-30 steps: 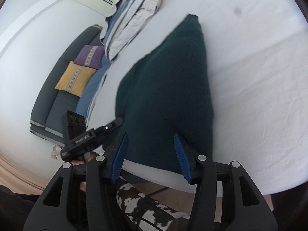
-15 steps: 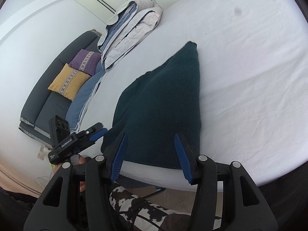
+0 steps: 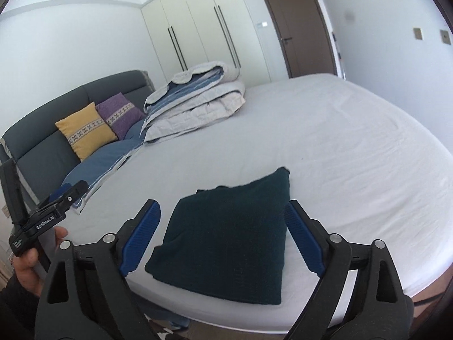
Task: Fold small clothes
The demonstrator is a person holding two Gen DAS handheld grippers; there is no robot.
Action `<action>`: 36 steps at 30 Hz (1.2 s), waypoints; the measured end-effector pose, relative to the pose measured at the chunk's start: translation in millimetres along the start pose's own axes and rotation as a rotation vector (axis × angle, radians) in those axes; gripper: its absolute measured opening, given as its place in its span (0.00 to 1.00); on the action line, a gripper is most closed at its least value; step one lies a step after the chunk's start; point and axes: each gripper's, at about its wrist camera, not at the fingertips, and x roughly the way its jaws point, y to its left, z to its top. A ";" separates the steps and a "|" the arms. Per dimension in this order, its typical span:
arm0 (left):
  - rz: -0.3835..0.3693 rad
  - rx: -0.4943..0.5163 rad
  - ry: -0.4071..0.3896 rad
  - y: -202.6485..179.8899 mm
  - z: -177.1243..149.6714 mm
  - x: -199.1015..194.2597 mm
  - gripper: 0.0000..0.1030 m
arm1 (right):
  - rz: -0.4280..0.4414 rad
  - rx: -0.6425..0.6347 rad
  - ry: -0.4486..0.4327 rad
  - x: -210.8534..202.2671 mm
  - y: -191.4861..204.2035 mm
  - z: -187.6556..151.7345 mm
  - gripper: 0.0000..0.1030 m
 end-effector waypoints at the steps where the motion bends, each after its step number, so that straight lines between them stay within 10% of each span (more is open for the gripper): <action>1: -0.010 0.009 -0.001 -0.4 5.2 -3.8 1.00 | -0.029 -0.011 -0.032 -5.8 2.2 3.1 0.94; 8: 0.027 0.100 -0.022 -13.1 17.4 -19.2 1.00 | -0.298 -0.190 -0.258 -41.0 32.3 12.4 1.00; 12: 0.044 0.119 0.057 -19.2 10.4 -8.6 1.00 | -0.313 -0.149 -0.269 -53.5 34.7 20.2 1.00; 24: 0.049 0.030 0.351 -10.7 -29.4 42.4 1.00 | -0.210 0.007 0.121 -5.9 24.5 5.0 1.00; 36: 0.046 -0.016 0.452 -7.4 -52.2 59.1 1.00 | -0.213 -0.068 0.177 18.7 42.1 -16.4 1.00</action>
